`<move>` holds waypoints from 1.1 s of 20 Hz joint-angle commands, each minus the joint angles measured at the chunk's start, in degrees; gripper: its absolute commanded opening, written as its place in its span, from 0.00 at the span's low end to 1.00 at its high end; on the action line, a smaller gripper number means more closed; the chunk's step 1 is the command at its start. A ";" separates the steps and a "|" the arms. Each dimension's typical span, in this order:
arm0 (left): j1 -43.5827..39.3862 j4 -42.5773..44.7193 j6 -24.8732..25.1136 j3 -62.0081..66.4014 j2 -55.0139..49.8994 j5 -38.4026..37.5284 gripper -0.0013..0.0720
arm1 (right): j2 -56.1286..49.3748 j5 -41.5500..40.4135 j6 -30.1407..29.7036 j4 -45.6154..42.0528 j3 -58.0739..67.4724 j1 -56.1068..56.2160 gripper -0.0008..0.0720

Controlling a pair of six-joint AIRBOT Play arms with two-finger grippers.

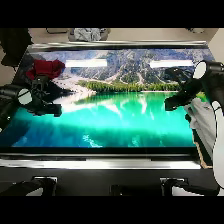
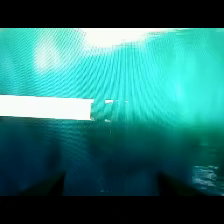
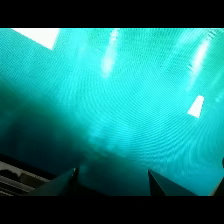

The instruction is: Fold the shirts.

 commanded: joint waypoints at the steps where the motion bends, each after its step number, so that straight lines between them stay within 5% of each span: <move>1: 0.09 0.02 0.00 -0.02 -0.59 4.20 0.93 | -0.02 -0.17 0.04 0.00 -0.02 0.07 0.72; 5: -0.04 -0.02 -0.02 -0.02 -1.84 11.23 0.93 | -0.02 -0.70 0.07 0.02 -0.02 0.07 0.72; 10: 5.99 -4.63 -2.99 7.48 -8.15 30.93 1.00 | -0.02 -10.47 0.15 0.35 -0.02 0.07 0.72; 13: 17.86 -18.49 -3.80 26.10 -21.53 28.30 1.00 | -0.09 -11.41 0.17 1.66 -0.02 0.07 0.71; 15: 25.79 -27.63 -10.82 37.03 -31.39 26.05 1.00 | -0.11 -11.47 0.15 2.75 -0.04 0.07 0.71; 18: 33.11 -40.39 -12.59 42.95 -40.83 26.03 1.00 | -0.11 -12.13 0.15 2.99 -0.04 0.07 0.69; 22: 33.90 -42.25 -11.74 42.95 -46.34 30.71 1.00 | -0.63 -12.48 0.17 3.65 -0.09 0.09 0.69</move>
